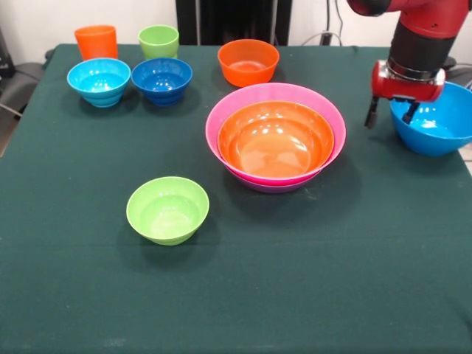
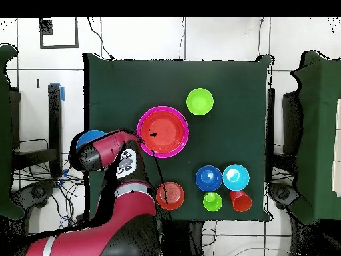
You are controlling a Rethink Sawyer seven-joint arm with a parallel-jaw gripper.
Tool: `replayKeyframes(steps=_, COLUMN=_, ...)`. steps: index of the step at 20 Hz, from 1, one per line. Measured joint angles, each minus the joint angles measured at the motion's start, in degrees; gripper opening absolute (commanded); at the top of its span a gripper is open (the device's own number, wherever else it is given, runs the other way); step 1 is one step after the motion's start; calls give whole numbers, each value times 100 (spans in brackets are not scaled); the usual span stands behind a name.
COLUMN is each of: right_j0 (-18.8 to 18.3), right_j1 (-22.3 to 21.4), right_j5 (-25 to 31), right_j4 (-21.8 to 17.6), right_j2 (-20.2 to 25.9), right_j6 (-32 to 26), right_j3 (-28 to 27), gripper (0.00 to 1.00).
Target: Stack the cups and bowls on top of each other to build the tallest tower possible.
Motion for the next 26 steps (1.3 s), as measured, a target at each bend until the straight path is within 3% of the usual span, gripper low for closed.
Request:
replayKeyframes(steps=11, right_j0=-17, right_j1=3, right_j5=-36, right_j4=1, right_j2=-57, right_j6=0, right_j3=1, gripper=100)
replayKeyframes(steps=12, right_j0=-21, right_j1=3, right_j5=-36, right_j4=1, right_j2=-57, right_j6=0, right_j3=1, gripper=0)
replayKeyframes(steps=26, right_j0=14, right_j1=-51, right_j5=-66, right_j4=34, right_j2=-94, right_j6=0, right_j3=-4, gripper=0)
